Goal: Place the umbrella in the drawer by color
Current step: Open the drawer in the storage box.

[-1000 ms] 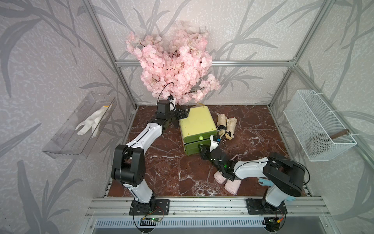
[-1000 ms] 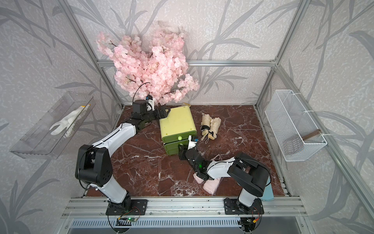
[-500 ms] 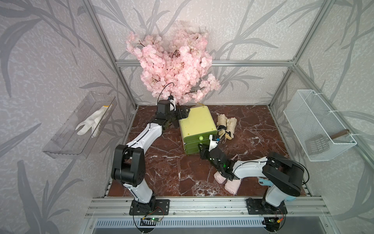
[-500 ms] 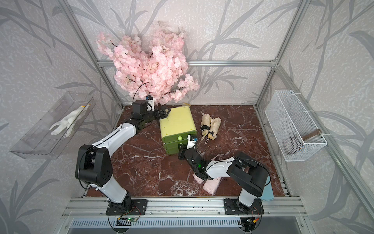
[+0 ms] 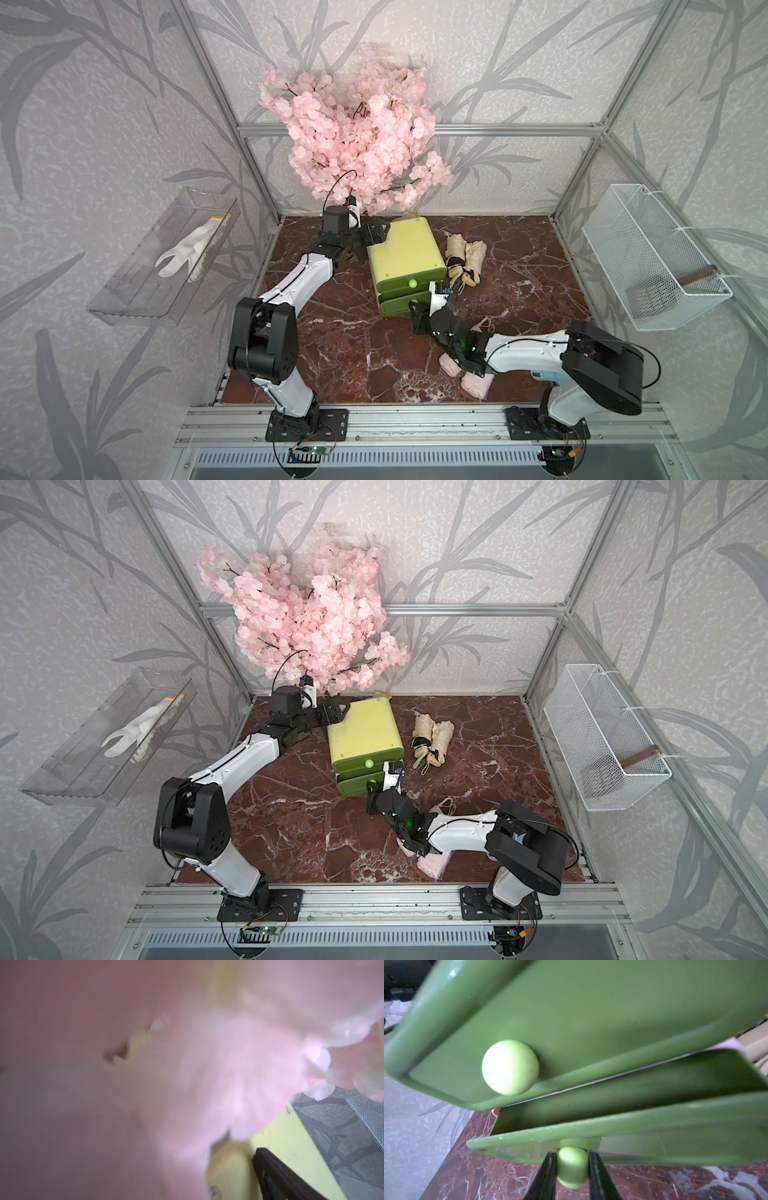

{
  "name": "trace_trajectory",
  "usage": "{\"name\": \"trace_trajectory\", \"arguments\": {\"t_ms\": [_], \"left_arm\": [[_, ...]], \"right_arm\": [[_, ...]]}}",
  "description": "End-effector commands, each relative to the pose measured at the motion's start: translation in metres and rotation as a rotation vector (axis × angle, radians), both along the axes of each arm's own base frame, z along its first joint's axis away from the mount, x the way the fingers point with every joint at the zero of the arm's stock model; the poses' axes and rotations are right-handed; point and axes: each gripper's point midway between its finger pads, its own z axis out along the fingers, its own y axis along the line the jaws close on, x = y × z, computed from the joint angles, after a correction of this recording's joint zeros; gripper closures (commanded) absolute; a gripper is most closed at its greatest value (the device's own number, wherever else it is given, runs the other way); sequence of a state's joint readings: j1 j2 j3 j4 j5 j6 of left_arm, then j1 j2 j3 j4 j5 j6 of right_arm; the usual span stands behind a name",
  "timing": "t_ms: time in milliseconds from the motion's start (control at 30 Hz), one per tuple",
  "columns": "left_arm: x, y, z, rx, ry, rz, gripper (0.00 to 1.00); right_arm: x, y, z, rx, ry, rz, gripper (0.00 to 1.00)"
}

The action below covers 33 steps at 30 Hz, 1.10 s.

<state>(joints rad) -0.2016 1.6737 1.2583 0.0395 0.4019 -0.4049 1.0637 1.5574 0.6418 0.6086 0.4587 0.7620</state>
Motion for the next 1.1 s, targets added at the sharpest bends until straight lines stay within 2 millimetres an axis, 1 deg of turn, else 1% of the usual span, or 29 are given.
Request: {"name": "trace_trajectory", "arguments": {"t_ms": [0, 300, 600, 767, 867, 1067], "left_arm": [[-0.027, 0.001, -0.051, 0.051, 0.179, -0.021, 0.02], [-0.027, 0.002, -0.044, 0.041, 0.164, -0.006, 0.02], [-0.026, -0.003, -0.050, -0.003, 0.171, 0.018, 0.02], [-0.027, -0.007, -0.051, -0.013, 0.168, 0.013, 0.02], [-0.026, -0.010, -0.052, -0.021, 0.175, 0.015, 0.02], [-0.025, -0.008, -0.058, -0.030, 0.178, 0.050, 0.02]], "right_arm": [[-0.010, -0.003, 0.021, -0.015, -0.058, 0.003, 1.00], [-0.040, -0.001, 0.029, -0.066, -0.097, 0.040, 1.00], [-0.068, -0.006, 0.027, -0.123, -0.111, 0.056, 1.00], [-0.071, -0.012, 0.021, -0.144, -0.104, 0.047, 1.00], [-0.073, -0.012, 0.019, -0.152, -0.084, 0.044, 1.00], [-0.072, -0.011, 0.010, -0.250, -0.048, 0.041, 0.98]]}}
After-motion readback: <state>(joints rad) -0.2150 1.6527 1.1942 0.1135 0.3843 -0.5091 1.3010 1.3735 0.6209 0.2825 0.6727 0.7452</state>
